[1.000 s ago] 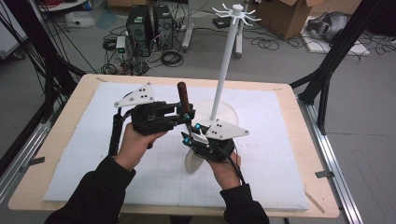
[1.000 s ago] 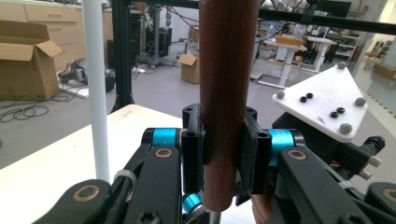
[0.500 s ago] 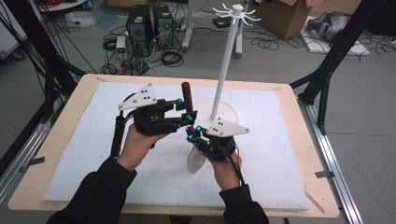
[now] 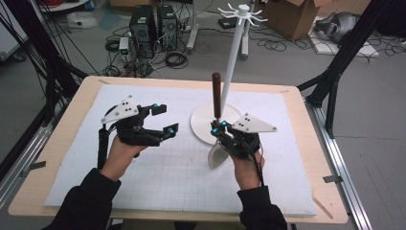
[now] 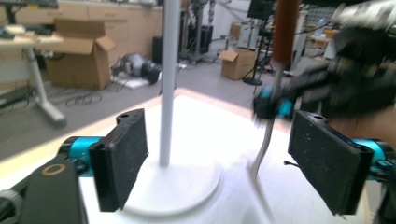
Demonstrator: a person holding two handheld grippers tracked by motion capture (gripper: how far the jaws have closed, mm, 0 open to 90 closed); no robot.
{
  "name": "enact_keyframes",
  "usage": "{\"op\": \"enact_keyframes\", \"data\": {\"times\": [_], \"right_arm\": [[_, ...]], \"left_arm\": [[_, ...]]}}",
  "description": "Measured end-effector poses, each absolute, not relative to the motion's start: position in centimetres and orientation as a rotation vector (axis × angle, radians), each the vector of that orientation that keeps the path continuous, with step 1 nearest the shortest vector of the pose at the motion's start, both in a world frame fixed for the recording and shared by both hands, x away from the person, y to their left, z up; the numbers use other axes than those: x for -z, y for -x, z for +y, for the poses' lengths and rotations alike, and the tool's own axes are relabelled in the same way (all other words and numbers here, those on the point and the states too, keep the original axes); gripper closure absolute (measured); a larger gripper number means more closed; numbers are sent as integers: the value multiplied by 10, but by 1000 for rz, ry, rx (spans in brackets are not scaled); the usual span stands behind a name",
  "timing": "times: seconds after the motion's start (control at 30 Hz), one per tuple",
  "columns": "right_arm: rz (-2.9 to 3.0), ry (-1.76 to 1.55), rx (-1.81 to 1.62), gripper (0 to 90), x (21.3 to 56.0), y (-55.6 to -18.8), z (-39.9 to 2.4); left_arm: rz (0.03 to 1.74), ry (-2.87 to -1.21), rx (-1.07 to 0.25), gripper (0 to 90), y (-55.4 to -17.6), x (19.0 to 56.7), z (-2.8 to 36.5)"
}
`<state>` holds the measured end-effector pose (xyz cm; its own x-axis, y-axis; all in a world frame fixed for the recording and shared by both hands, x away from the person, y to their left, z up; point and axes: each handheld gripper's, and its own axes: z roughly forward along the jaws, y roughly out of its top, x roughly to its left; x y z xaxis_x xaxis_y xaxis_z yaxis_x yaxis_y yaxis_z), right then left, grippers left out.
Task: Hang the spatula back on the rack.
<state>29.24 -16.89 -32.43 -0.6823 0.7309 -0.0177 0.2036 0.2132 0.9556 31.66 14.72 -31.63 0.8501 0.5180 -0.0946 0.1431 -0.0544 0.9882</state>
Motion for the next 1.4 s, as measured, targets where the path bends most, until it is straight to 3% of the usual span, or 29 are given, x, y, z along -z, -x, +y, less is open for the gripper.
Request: {"op": "enact_keyframes", "data": {"times": [0.07, 0.43, 0.87, 1.4], "right_arm": [[1976, -899, -1462, 844, 318, -295, -178], [1892, -968, -1445, 844, 289, -314, -207], [1883, -1020, -1449, 844, 246, -348, -227], [1940, -1046, -1419, 844, 237, -362, -232]], "left_arm": [[565, -1634, -342, 152, -317, 325, 155], [641, -1643, -344, 155, -314, 358, 195], [641, -1649, -346, 156, -312, 370, 201], [647, -1652, -336, 158, -312, 373, 200]]}}
